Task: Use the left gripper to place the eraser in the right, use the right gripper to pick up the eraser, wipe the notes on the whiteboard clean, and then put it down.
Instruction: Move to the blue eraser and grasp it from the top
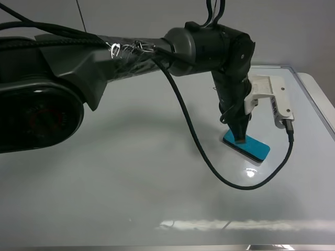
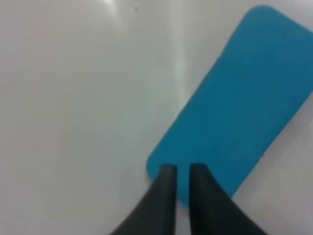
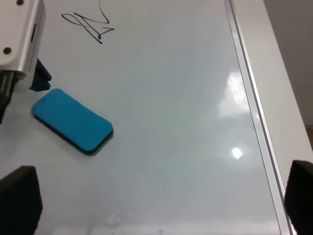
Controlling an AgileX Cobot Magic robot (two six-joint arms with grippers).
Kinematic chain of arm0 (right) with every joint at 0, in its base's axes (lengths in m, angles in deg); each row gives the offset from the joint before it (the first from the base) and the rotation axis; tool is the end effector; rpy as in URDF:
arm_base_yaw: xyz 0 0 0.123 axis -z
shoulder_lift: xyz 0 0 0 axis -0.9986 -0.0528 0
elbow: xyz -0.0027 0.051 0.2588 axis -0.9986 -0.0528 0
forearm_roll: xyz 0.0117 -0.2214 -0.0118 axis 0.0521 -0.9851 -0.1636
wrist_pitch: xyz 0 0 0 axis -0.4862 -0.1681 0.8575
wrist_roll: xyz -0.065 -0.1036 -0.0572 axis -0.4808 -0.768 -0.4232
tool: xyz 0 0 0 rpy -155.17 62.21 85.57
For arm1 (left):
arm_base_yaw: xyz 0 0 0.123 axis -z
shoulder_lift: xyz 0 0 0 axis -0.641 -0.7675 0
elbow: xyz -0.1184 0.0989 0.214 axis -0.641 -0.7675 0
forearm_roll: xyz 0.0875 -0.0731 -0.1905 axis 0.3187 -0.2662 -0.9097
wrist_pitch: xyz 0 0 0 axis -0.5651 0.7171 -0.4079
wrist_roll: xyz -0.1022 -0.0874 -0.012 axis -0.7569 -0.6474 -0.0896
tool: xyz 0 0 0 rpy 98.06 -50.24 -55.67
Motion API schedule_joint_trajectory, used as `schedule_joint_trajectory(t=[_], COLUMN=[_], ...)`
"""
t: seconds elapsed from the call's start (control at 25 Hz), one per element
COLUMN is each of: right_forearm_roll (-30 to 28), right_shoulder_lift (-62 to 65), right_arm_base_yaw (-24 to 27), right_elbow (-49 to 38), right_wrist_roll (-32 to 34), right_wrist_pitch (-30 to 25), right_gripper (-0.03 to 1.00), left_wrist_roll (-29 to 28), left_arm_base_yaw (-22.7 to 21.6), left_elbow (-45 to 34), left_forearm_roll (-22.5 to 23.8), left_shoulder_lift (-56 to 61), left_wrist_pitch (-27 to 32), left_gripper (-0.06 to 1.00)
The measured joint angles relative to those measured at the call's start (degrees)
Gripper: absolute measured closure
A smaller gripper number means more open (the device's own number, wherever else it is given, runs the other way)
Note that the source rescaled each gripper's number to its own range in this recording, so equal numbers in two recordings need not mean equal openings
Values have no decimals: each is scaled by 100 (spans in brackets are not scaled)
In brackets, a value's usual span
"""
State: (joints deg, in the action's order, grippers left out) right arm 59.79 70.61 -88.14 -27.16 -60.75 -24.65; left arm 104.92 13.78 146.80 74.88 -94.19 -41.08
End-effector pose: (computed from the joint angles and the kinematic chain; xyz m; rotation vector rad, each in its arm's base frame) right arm 0.0278 -0.0006 0.2424 -0.0574 2.0484 -0.0218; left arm 0.2966 -0.4157 0.1182 1.9147 1.8205 -0.1636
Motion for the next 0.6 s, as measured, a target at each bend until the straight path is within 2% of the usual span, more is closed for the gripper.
schedule_joint_trajectory(t=[0.04,0.12,0.2,0.24,0.36,0.6], right_forearm_roll=[0,0,0,0,0,0], right_shoulder_lift=[0,0,0,0,0,0], right_arm_base_yaw=[0,0,0,0,0,0], right_elbow=[0,0,0,0,0,0], right_wrist_roll=[0,0,0,0,0,0], right_wrist_pitch=[0,0,0,0,0,0], right_gripper=[-3,-3,-3,-3,-3,-3], left_wrist_roll=[0,-9,-139,-198,-236,-236], left_arm_base_yaw=[0,0,0,0,0,0], left_elbow=[0,0,0,0,0,0], left_forearm_roll=[0,0,21,42,138,329], left_shoulder_lift=[43,134,171,171,171,179], left_wrist_pitch=[17,20,-65,-95,-111,-142], left_gripper=[76,53,21,9,-3,-5])
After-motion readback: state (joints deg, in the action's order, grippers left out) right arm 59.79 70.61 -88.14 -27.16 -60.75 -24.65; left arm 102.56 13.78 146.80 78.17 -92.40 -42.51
